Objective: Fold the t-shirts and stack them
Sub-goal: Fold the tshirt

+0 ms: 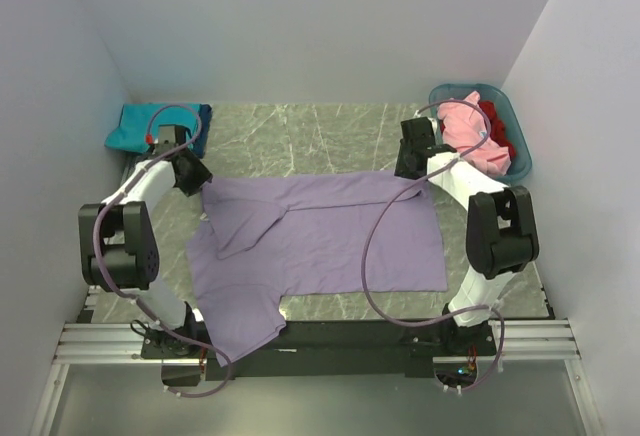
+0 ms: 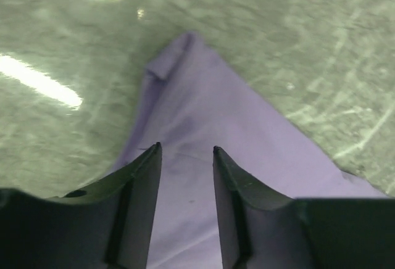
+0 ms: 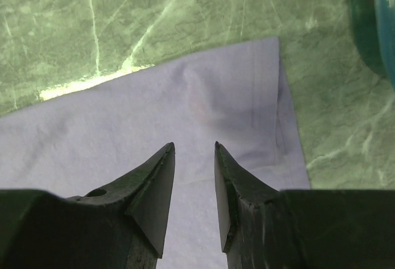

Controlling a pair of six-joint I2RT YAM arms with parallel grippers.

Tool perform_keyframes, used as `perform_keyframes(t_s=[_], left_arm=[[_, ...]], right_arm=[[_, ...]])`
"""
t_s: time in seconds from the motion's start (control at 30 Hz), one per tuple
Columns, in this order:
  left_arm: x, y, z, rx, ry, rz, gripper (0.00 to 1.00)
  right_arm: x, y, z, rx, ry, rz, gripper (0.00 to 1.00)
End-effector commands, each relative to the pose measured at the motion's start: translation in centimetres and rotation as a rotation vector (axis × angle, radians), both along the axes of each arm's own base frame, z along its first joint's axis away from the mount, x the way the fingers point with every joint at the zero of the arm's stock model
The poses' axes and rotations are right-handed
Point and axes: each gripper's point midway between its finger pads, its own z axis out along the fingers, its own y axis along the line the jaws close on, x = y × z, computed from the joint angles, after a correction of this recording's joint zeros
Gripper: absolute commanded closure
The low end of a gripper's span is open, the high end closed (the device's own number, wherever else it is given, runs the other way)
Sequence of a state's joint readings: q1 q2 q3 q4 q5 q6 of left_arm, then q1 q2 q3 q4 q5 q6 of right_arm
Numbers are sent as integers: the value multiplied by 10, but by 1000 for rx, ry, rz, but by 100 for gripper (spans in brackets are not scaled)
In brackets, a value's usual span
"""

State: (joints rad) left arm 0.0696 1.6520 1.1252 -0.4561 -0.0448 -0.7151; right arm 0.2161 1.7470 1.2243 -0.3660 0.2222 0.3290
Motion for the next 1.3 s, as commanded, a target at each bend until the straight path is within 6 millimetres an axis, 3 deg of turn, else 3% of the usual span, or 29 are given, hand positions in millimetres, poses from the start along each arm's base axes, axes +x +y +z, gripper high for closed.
perform_keyframes(t_s=[0.0,0.13,0.27,0.4,0.7,0.97,1.27], left_arm=[[20,-9,16,40,-49,-36,57],[15,-6,-16,63,54,-27,62],[-7,13,-46,107,180,27,69],[-23,31,-65,113,236,64,73],[-30,52,-70,186,282,83,75],[-34,72,-60,291,287,112,75],[-32,70,-61,285,279,103,74]], right_arm=[[12,0,1,50,-13,-25,61],[14,-6,-5,86,-5,-42,62],[18,-12,-5,80,2,-50,63],[24,-17,-7,65,10,-57,64],[40,-22,-13,85,41,-90,65],[50,-26,-26,109,92,-106,65],[58,-23,-42,128,131,-99,65]])
